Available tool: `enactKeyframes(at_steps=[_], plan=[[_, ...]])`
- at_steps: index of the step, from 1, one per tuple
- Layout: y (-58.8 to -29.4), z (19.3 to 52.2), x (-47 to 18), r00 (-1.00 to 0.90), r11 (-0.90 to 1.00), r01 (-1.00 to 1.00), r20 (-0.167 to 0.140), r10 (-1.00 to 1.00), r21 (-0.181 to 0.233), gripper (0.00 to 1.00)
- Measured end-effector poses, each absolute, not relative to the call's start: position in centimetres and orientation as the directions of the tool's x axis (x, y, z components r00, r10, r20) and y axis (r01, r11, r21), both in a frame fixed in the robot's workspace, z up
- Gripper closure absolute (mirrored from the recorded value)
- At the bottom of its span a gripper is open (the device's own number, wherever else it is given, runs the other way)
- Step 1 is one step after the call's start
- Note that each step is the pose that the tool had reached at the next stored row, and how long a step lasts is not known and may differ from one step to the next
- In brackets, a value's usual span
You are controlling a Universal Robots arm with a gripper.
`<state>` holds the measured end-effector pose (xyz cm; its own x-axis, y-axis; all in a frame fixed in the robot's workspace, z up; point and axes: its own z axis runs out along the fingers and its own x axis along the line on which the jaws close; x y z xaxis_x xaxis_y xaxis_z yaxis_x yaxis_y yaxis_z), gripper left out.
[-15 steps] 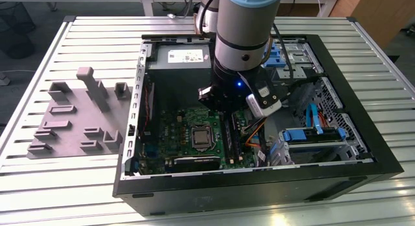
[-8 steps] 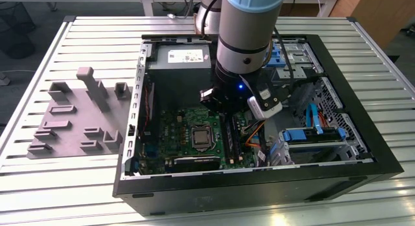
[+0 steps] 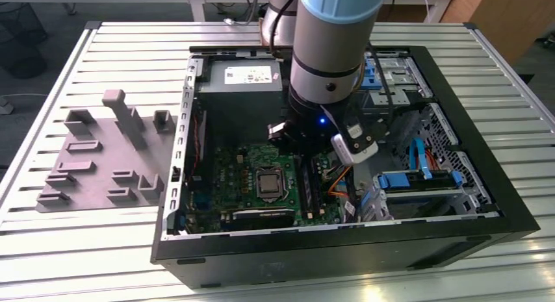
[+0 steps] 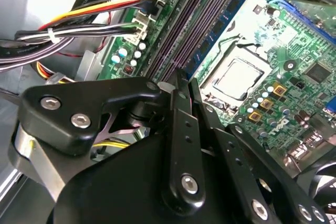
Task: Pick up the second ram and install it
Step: 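Insert the second ram into the second slot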
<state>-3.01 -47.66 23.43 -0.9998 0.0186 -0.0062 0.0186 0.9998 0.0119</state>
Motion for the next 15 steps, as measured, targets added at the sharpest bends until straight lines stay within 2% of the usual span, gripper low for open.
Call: enactKeyframes(at_steps=[15], plan=[[-47.9, 22.51, -3.0, -1.0, 1.0, 0.025, -0.006, 0.025, 0.012, 0.86]])
